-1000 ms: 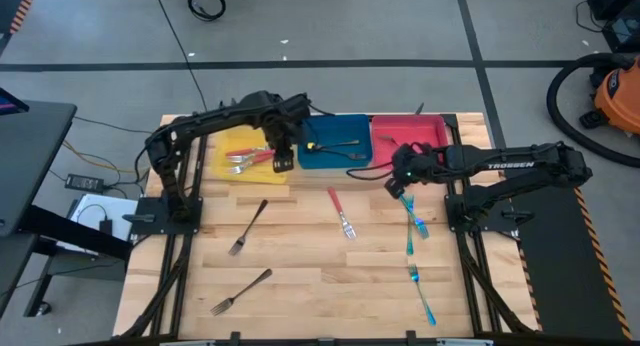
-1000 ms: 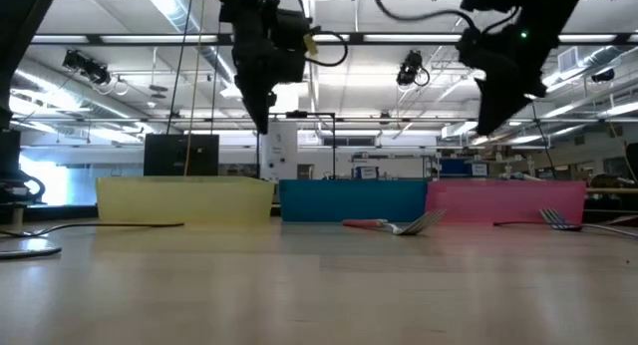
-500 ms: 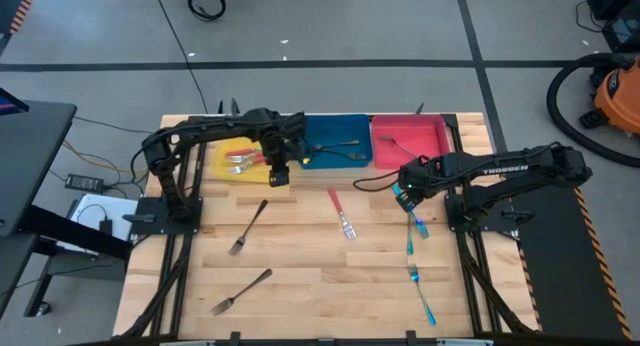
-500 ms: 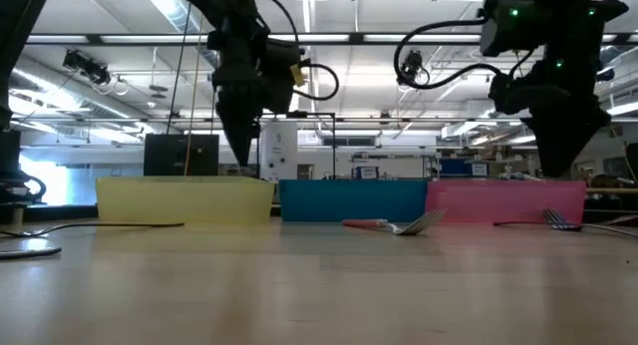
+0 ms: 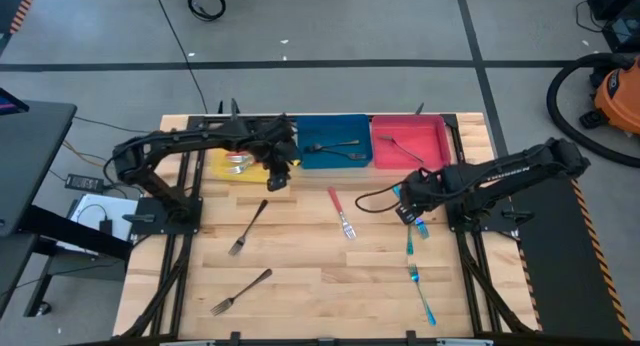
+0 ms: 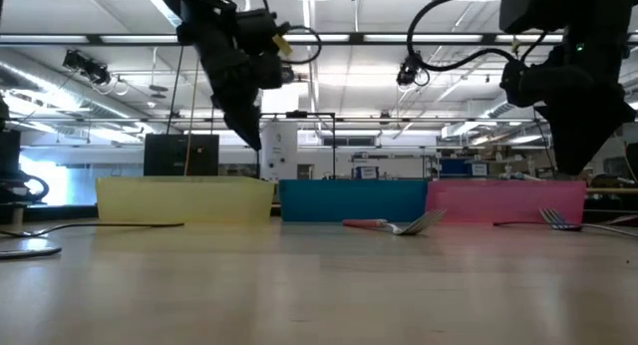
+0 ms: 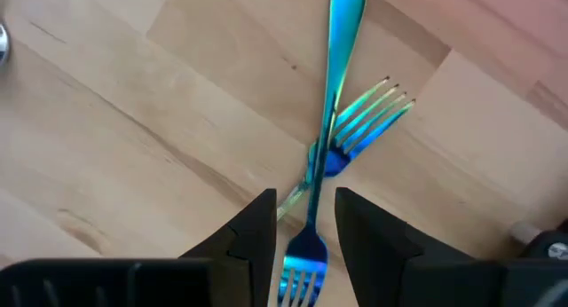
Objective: Sort silverware by color (type)
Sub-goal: Put the top blue fork into the pink bin
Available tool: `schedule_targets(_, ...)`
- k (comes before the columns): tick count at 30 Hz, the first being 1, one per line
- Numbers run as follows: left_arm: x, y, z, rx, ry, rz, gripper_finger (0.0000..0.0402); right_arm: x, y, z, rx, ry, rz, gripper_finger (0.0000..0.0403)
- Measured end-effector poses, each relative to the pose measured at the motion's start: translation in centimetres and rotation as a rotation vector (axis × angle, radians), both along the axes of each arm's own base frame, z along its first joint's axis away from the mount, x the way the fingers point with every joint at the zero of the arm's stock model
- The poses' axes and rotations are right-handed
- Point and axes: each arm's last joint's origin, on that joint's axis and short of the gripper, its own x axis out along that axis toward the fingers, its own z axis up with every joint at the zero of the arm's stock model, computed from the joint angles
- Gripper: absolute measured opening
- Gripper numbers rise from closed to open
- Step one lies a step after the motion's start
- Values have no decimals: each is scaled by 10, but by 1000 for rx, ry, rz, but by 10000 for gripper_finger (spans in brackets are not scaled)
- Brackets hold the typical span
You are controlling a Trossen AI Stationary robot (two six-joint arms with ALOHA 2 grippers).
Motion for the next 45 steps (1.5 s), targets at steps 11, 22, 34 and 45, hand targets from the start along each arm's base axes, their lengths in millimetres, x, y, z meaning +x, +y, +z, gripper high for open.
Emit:
schedule_targets(11, -20, -28, -2, 51, -202, -19, 132, -8, 12, -23, 12, -1, -40, 125)
schedule_targets(22, -18, -44, 10, 146, -544, -60, 132, -16, 15, -45, 15, -1, -10, 125)
schedule_targets(34, -15, -48, 12, 151, -572, -75, 132, -20, 15, -57, 41, -1, -6, 125)
schedule_targets(45, -16, -48, 12, 151, -567, -75, 132, -19, 12, -70, 41, 104, -24, 113)
